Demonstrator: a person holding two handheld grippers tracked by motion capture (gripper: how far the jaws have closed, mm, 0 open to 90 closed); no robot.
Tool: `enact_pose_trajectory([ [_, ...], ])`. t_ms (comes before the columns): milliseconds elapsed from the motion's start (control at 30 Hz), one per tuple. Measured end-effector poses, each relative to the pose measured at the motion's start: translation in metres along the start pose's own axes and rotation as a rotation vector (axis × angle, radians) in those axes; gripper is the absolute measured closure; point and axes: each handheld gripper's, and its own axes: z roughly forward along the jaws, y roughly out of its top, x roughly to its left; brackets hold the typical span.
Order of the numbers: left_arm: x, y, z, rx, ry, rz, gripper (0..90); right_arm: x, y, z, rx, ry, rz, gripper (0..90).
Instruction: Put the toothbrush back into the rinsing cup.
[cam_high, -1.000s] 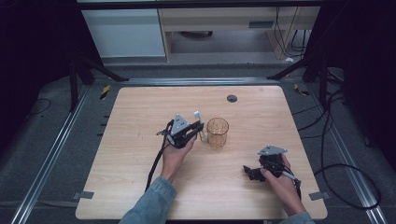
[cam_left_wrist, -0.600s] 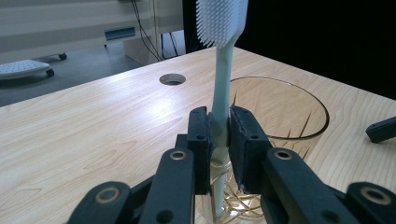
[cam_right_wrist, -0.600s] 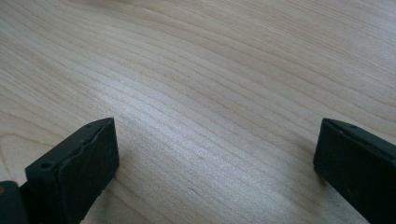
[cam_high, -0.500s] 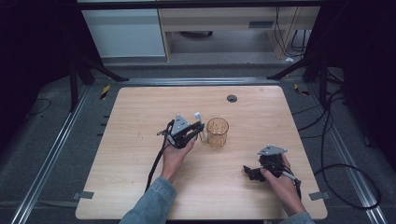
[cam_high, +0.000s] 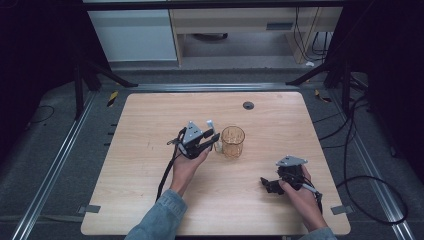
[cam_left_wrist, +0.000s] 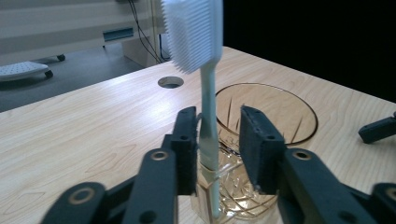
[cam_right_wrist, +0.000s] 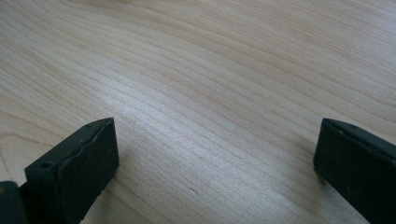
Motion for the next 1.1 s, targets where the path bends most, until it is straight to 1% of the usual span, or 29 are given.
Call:
enact_pose_trajectory([
  [100, -0.001, 0.002, -0.001, 0.002, 0.004, 0.004, 58.2, 0.0, 0.0, 0.0, 0.0, 0.001, 0.002, 0.4],
  [200, -0.001, 0.003, -0.002, 0.017, 0.007, 0.013, 48.1, 0.0, 0.0, 0.0, 0.0, 0.002, 0.003, 0.4],
  [267, -0.001, 0.004, -0.003, 0.019, 0.003, 0.011, 41.5, 0.0, 0.0, 0.0, 0.001, -0.001, 0.002, 0.4],
  [333, -0.001, 0.005, -0.003, 0.028, -0.007, 0.012, 39.8, 0.0, 0.0, 0.0, 0.001, -0.001, 0.002, 0.4],
  [400, -0.001, 0.005, -0.004, 0.037, -0.015, 0.02, 37.6, 0.0, 0.0, 0.0, 0.001, -0.001, 0.004, 0.4],
  [433, 0.0, 0.006, -0.004, 0.05, -0.019, 0.03, 36.4, 0.0, 0.0, 0.0, 0.001, -0.001, 0.002, 0.4],
  [467, 0.0, 0.006, -0.005, 0.056, -0.021, 0.028, 34.8, 0.0, 0.0, 0.0, 0.001, -0.001, 0.002, 0.4],
  [500, -0.001, 0.006, -0.005, 0.074, -0.025, 0.031, 33.3, 0.0, 0.0, 0.0, 0.001, -0.001, 0.002, 0.4],
  [533, -0.002, 0.006, -0.004, 0.089, -0.026, 0.044, 30.9, 0.0, 0.0, 0.0, 0.001, -0.001, 0.001, 0.4],
  [567, -0.004, 0.006, -0.004, 0.107, -0.022, 0.068, 29.0, 0.0, 0.0, 0.0, 0.001, -0.001, 0.001, 0.4],
  [633, -0.006, 0.006, -0.005, 0.123, -0.02, 0.093, 25.7, 0.0, 0.0, 0.0, 0.001, -0.001, 0.001, 0.4],
  [667, -0.007, 0.006, -0.005, 0.126, -0.019, 0.095, 23.8, 0.0, 0.0, 0.0, 0.001, -0.001, 0.001, 0.3],
  [733, -0.008, 0.008, -0.007, 0.13, -0.013, 0.101, 21.5, 0.0, 0.0, 0.0, 0.001, -0.001, 0.001, 0.3],
  [833, -0.006, 0.009, -0.009, 0.141, -0.012, 0.089, 19.3, 0.0, 0.0, 0.0, 0.001, -0.002, 0.001, 0.4],
  [1000, -0.004, 0.009, -0.011, 0.178, -0.01, 0.09, 17.8, 0.0, 0.0, 0.0, 0.001, -0.002, 0.001, 0.3],
  [1100, -0.003, 0.008, -0.012, 0.202, -0.015, 0.099, 16.8, 0.0, 0.0, 0.0, 0.001, -0.002, 0.001, 0.4],
])
